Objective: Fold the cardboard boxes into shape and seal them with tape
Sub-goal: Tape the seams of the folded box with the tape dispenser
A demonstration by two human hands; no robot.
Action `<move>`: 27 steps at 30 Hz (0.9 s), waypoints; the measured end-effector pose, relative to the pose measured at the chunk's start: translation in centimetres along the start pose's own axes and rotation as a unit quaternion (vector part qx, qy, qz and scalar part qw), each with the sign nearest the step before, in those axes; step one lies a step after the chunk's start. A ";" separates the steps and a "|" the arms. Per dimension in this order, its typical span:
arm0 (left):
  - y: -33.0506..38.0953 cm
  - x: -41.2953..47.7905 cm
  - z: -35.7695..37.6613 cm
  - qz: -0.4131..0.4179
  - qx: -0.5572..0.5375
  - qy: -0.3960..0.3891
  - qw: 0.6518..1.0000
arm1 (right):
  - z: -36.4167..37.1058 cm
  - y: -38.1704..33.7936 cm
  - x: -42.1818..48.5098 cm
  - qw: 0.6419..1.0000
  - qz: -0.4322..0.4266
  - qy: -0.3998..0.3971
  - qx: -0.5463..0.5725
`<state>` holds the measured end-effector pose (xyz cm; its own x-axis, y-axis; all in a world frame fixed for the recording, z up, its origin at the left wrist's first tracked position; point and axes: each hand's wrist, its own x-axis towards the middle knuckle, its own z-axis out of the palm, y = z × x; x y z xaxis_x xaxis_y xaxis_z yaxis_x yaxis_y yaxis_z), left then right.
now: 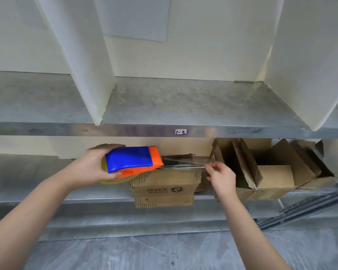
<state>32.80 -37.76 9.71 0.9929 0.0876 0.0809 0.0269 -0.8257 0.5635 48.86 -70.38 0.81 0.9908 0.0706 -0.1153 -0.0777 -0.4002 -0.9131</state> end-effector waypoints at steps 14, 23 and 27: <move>-1.7 2.3 1.7 -0.047 0.019 -0.048 0.998 | 2.0 0.4 2.2 0.994 0.011 -0.103 0.021; -2.8 1.7 3.0 -0.047 -0.011 -0.060 0.997 | 1.6 1.2 3.7 0.973 -0.023 -0.225 0.044; -2.8 2.2 3.5 -0.069 0.008 -0.074 0.995 | 2.1 1.5 4.0 0.975 -0.015 -0.223 0.017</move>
<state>35.30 -37.22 5.39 0.9858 0.1188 -0.1190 0.1650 -0.8207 0.5471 52.44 -68.81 -1.88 0.8469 0.4741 -0.2406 -0.0611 -0.3629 -0.9298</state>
